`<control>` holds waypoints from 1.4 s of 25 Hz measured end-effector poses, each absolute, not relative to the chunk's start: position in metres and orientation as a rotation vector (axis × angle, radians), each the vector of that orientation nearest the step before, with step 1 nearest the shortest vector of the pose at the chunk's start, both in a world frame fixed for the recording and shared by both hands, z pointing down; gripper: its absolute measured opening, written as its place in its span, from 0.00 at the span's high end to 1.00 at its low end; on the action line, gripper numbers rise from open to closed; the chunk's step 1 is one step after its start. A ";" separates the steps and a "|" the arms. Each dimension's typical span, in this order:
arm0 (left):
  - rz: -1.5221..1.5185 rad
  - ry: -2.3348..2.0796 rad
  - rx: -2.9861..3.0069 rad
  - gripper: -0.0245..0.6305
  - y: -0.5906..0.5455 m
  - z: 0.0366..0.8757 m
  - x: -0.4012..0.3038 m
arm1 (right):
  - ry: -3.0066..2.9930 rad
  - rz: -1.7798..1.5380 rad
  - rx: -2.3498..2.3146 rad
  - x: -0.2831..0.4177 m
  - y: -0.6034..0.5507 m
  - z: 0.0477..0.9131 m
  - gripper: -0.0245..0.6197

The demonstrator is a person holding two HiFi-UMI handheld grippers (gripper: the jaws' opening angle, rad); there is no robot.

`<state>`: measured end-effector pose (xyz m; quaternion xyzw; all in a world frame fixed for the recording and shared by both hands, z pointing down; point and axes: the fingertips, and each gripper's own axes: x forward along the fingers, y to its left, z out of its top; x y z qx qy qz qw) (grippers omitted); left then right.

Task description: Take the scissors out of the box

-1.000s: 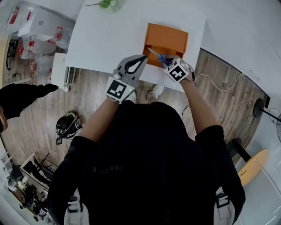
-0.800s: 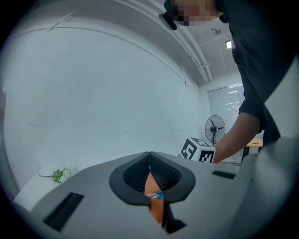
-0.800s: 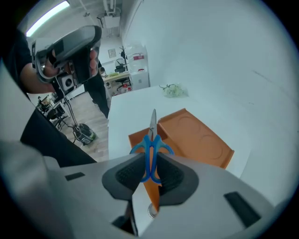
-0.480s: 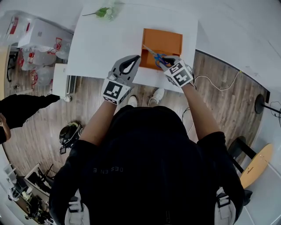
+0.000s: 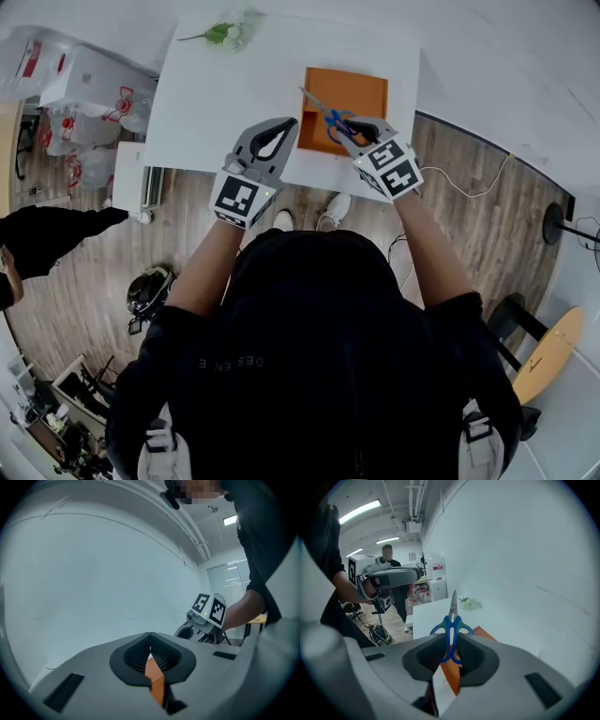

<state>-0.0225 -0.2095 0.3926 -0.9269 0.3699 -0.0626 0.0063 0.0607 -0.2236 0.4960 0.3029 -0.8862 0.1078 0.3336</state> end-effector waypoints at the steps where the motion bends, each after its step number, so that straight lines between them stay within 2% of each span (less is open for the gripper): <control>1: -0.197 1.158 -2.900 0.93 -0.210 0.388 -0.022 | -2.327 0.271 0.802 0.061 -0.225 0.489 0.82; 12: -0.111 1.165 -2.893 0.93 -0.227 0.331 -0.028 | -2.542 0.194 0.909 0.051 -0.242 0.401 0.82; 24: 0.005 1.131 -2.862 0.93 -0.227 0.281 -0.028 | -2.808 -0.046 1.061 0.047 -0.237 0.307 0.82; 35: 0.063 1.096 -2.854 0.93 -0.215 0.271 -0.020 | -2.949 -0.205 1.158 0.058 -0.220 0.275 0.82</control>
